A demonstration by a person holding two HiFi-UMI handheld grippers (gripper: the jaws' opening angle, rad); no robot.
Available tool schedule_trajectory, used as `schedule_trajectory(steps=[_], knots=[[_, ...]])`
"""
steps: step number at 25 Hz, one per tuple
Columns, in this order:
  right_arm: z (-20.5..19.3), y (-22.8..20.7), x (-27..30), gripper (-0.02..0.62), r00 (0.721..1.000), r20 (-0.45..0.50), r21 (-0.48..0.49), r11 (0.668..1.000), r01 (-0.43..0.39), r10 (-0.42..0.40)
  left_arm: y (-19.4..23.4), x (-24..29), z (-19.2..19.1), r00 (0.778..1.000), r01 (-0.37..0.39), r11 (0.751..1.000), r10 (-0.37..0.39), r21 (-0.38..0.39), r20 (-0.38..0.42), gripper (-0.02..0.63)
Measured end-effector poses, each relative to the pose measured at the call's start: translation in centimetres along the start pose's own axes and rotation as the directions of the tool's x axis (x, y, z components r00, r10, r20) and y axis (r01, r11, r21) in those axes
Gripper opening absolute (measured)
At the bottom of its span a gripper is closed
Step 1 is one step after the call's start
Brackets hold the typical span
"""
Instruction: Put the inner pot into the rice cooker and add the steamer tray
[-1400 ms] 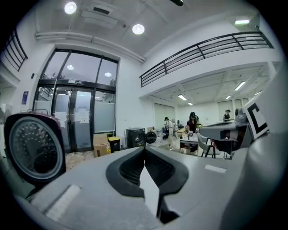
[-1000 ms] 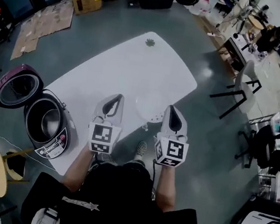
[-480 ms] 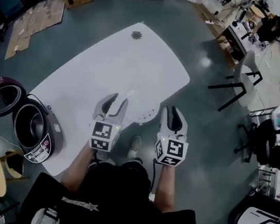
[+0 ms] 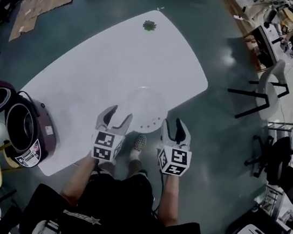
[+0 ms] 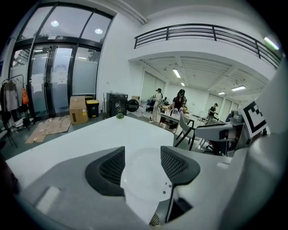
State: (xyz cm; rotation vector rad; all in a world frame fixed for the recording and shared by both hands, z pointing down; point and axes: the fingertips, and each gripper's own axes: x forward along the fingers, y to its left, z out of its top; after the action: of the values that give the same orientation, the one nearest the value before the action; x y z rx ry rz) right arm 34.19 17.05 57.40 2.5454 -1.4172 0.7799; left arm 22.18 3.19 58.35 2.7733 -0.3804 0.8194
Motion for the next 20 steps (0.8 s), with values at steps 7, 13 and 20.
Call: schedule_trajectory(steps=[7,13,20], knots=[[-5.2,-1.1,4.1,0.201,0.993,-0.112,0.015,0.999,-0.036,0.038,1.3,3.0,-5.4,0.991,-0.063,0.997,0.057,-0.053,-0.117,0.244],[-9.0,-1.8,6.9,0.201,0.982,-0.182,0.019,0.998,-0.053,0.055,2.7,4.9,-9.5,0.977,-0.101,0.991,0.084,-0.083,-0.196,0.244],[-12.3,-2.4,9.2,0.201,0.969,-0.240,0.022,0.998,-0.057,0.061,3.3,7.0,-12.8,0.965,-0.112,0.987,0.080,-0.118,-0.249,0.244]])
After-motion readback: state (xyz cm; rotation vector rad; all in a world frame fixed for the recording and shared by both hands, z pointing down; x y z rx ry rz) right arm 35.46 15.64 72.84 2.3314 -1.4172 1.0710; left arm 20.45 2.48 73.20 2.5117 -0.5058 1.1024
